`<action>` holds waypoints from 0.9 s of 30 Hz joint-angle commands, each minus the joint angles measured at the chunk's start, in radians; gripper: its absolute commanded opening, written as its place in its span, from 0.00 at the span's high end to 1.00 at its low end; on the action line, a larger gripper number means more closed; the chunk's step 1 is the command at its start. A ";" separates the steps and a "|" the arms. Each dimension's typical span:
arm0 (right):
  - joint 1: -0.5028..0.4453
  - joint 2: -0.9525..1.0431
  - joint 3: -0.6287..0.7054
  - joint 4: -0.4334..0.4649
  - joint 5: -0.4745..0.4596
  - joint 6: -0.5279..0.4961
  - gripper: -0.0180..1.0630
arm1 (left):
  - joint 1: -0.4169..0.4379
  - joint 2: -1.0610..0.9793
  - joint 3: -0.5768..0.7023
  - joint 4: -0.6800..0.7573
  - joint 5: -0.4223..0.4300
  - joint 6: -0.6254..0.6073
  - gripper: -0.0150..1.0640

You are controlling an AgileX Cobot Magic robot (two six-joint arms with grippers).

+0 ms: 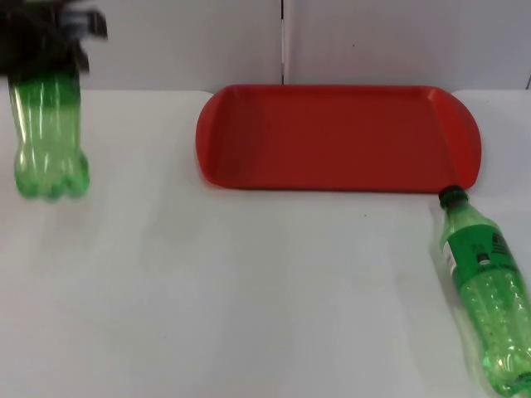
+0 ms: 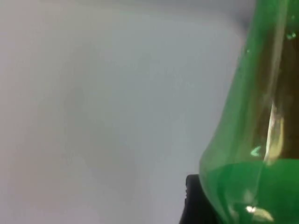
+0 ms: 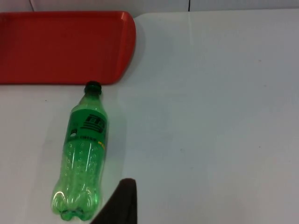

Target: Place the bottle upright on the tray.

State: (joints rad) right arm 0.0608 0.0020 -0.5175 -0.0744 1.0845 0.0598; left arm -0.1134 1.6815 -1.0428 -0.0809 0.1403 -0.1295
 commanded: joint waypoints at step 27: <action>-0.001 -0.002 0.001 0.002 -0.007 0.003 0.02 | -0.153 0.124 -0.054 0.663 -1.081 -0.196 0.99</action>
State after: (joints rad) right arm 0.0608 0.0020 -0.5175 -0.0744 1.0845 0.0598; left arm -0.2636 1.8023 -1.0894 0.5665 -0.9059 -0.3296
